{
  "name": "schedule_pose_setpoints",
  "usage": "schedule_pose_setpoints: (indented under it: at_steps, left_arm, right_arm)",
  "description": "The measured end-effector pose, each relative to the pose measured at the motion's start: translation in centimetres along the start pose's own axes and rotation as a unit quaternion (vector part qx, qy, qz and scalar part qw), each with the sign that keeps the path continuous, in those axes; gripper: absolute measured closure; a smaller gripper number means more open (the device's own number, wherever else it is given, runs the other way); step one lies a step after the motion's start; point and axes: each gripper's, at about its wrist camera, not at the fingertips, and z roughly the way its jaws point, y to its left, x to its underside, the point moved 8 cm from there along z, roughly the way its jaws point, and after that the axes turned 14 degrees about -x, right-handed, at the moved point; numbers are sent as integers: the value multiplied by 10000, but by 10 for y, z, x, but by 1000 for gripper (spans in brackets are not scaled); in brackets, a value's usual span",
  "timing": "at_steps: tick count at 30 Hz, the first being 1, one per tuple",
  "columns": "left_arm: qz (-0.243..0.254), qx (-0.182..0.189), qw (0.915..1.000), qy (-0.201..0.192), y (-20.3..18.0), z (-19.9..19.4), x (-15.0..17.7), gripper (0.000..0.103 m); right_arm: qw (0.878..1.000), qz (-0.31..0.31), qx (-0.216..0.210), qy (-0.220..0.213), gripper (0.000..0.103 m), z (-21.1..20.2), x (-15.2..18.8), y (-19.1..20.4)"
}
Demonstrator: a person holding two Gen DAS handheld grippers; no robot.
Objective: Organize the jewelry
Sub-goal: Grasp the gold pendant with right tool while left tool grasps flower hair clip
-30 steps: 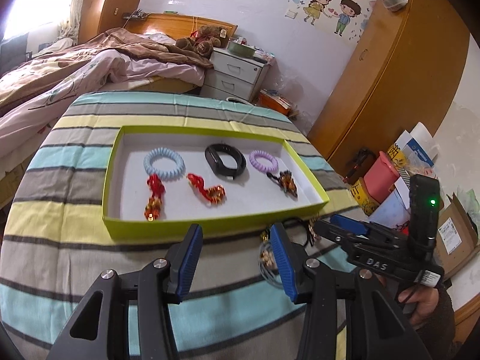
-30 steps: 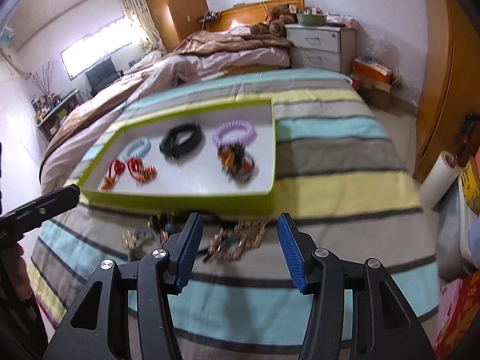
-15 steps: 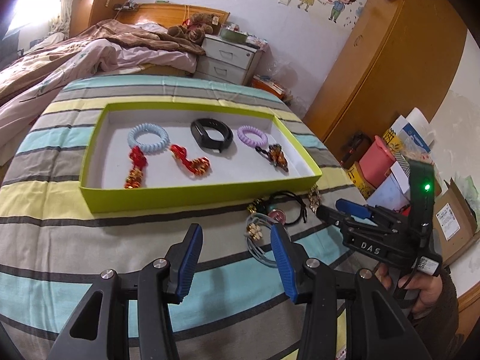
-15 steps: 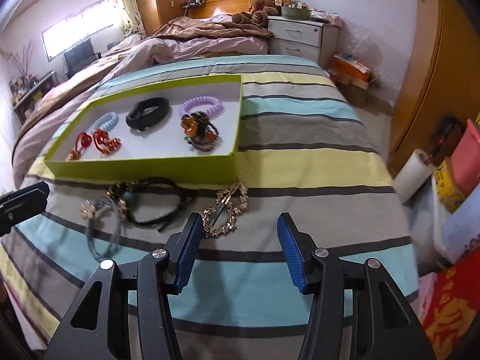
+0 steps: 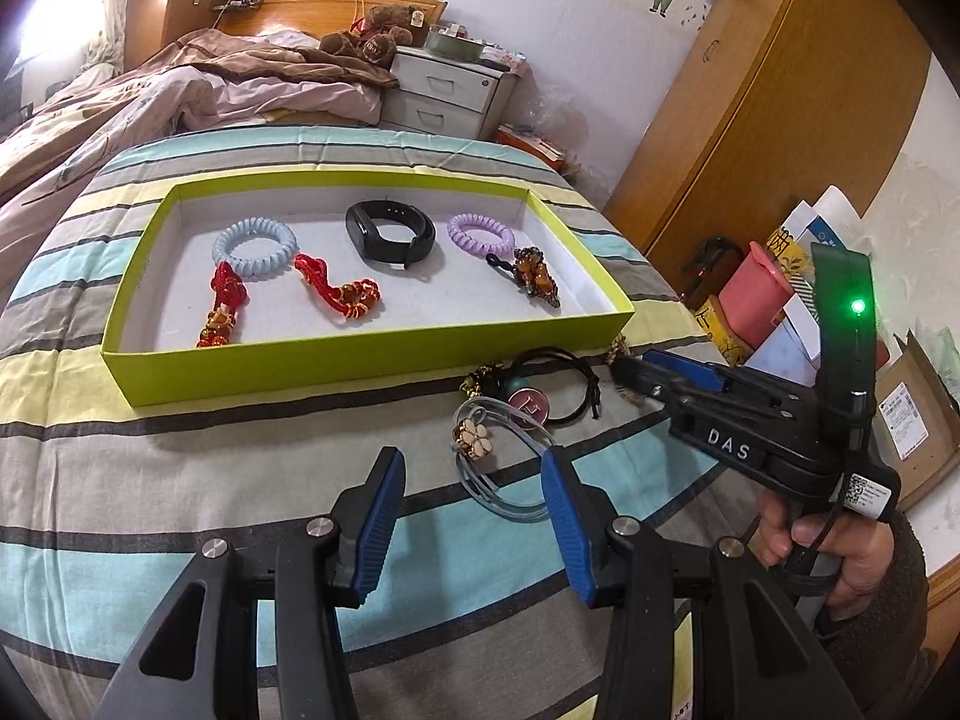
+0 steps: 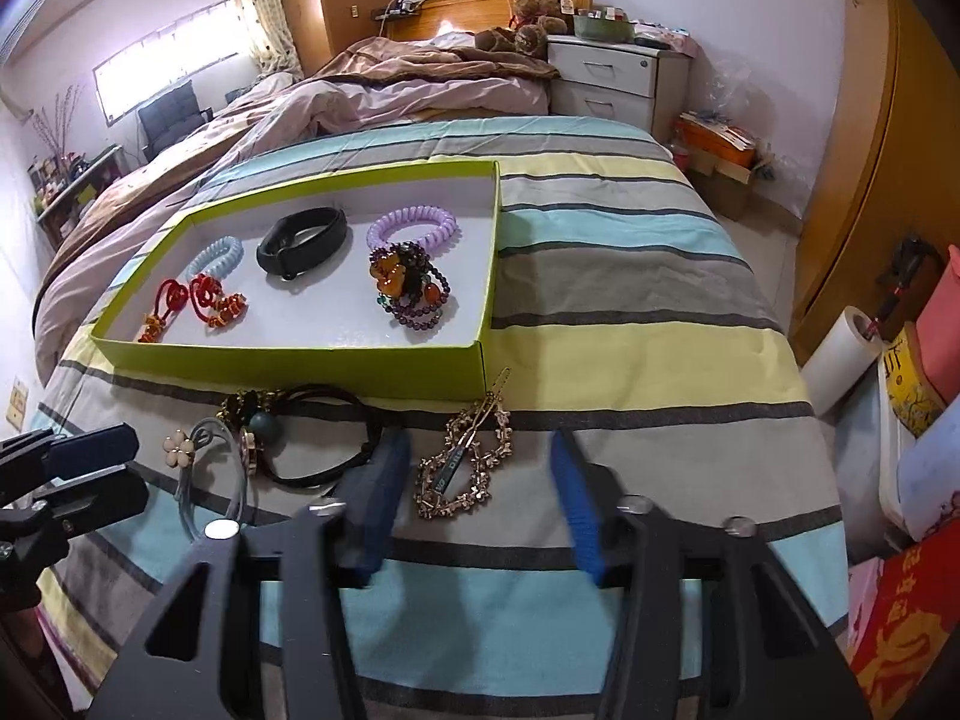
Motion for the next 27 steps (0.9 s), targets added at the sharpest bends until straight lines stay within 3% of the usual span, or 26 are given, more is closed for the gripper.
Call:
schedule_pose_setpoints:
  at_steps: [3, 5, 10, 23, 26, 27]
  left_arm:
    - [2, -11, 10000, 29, 0, 2, 1, 56]
    - [2, -39, 10000, 34, 0, 2, 1, 56]
    - [68, -52, 9999, 89, -4, 6, 1, 56]
    - [210, -401, 9989, 143, -12, 24, -4, 56]
    - [261, -482, 9984, 120, -12, 27, -6, 65]
    - [296, -492, 9983, 123, -13, 28, -6, 74]
  right_arm:
    - [10000, -53, 24, -24, 82, -2, 0, 0]
    - [9999, -46, 54, -104, 95, -7, 0, -2]
    - [9998, -96, 46, -174, 102, -12, -1, -2]
    - [9991, 45, -185, -379, 103, -29, 1, -10]
    - [9988, 104, -234, -417, 103, -31, 2, -13]
    - [9987, 129, -246, -430, 103, -32, 2, -14]
